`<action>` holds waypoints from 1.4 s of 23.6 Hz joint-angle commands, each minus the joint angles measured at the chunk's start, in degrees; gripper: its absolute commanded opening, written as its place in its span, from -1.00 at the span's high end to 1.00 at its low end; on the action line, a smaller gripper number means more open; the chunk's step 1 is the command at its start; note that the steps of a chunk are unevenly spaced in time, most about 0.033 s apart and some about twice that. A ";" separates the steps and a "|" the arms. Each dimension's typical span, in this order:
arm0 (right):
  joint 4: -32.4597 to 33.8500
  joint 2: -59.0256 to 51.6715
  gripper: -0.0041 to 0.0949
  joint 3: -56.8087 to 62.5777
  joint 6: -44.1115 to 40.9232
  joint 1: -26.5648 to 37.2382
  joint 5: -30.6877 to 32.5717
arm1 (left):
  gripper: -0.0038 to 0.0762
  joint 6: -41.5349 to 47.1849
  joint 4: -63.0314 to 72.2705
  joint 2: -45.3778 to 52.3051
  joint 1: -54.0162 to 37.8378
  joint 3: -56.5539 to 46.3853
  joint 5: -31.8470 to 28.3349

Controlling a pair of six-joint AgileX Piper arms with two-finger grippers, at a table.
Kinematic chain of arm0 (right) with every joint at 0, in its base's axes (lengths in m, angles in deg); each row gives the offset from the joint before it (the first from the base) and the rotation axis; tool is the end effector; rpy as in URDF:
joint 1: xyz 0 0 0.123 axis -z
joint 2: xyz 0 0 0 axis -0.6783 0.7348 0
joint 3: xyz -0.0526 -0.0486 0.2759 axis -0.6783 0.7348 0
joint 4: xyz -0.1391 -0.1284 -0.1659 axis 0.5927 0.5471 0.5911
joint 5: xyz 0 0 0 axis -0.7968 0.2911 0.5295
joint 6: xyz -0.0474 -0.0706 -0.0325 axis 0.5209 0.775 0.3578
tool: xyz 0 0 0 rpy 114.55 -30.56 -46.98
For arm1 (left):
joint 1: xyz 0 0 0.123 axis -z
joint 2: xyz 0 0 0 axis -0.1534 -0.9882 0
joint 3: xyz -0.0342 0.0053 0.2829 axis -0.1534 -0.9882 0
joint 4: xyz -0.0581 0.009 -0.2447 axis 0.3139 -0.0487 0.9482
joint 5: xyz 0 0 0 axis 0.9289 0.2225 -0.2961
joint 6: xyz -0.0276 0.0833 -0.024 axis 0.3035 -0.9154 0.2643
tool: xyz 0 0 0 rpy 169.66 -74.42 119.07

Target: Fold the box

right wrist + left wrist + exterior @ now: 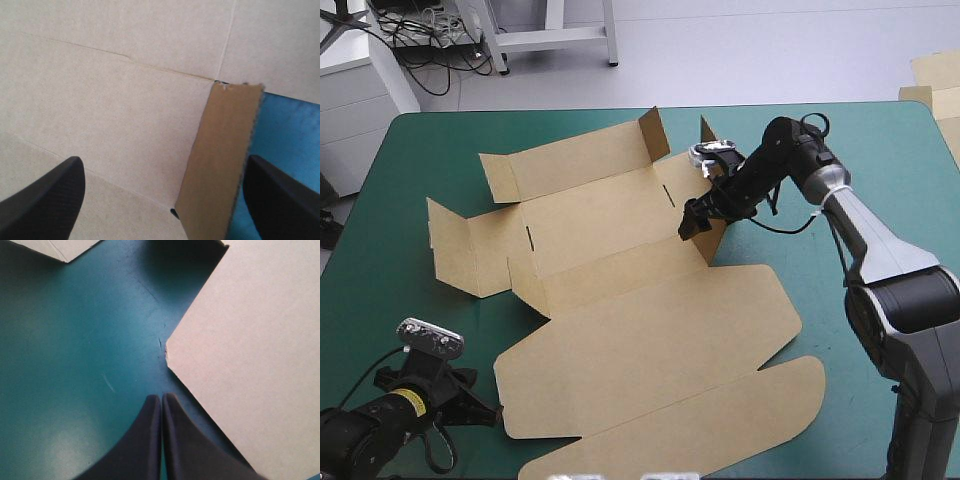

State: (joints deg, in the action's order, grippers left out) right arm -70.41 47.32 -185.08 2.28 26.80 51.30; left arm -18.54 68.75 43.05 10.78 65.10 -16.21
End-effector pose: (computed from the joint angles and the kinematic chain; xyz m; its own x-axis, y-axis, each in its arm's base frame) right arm 0.4003 0.1579 0.2807 -0.8068 -0.4549 -0.3770 -0.5806 0.7286 0.3634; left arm 0.0842 -0.0300 0.2556 -0.7463 0.2251 -0.6264 0.3071 0.9514 -0.0240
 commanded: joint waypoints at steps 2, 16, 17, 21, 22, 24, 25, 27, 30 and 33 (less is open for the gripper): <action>-1.98 -1.01 -0.67 -1.89 -0.97 -0.61 1.09 | 0.93 0.32 0.00 -0.27 0.01 1.92 -2.44; -0.34 0.15 0.95 -2.02 2.47 -0.61 -2.58 | 0.93 0.32 0.00 -0.27 0.01 1.92 -2.44; -0.34 0.15 0.95 -2.65 4.02 -0.61 -2.19 | 0.93 0.32 0.00 -0.27 0.01 1.92 -2.44; 2.12 0.15 0.96 -8.45 10.24 -0.61 0.01 | 0.93 0.32 0.00 -0.27 0.01 1.92 -2.44; 2.25 0.15 0.96 -10.49 11.92 -0.61 0.40 | 0.93 0.45 0.00 -0.27 0.01 1.92 -2.44; 2.39 0.15 0.96 -14.67 15.14 -0.61 1.06 | 0.93 0.61 0.00 -0.27 0.01 1.92 -2.44; 2.39 0.15 0.96 -16.44 16.49 -0.61 1.19 | 0.93 0.61 0.00 -0.27 0.01 2.04 -2.44; 2.39 0.15 0.96 -20.61 18.09 -0.61 1.19 | 0.93 0.61 0.00 -0.27 0.01 2.77 -2.10; 2.39 0.15 0.96 -25.15 18.38 -0.61 1.19 | 0.93 0.49 0.00 -0.27 0.01 5.96 -0.74; 1.72 0.15 0.96 -27.22 18.38 -0.73 1.19 | 0.93 0.35 0.00 -0.27 0.01 10.97 -0.04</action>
State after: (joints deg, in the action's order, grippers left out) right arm -66.19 50.90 -208.78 19.49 26.13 52.02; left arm -18.35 68.75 43.05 10.78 70.30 -14.22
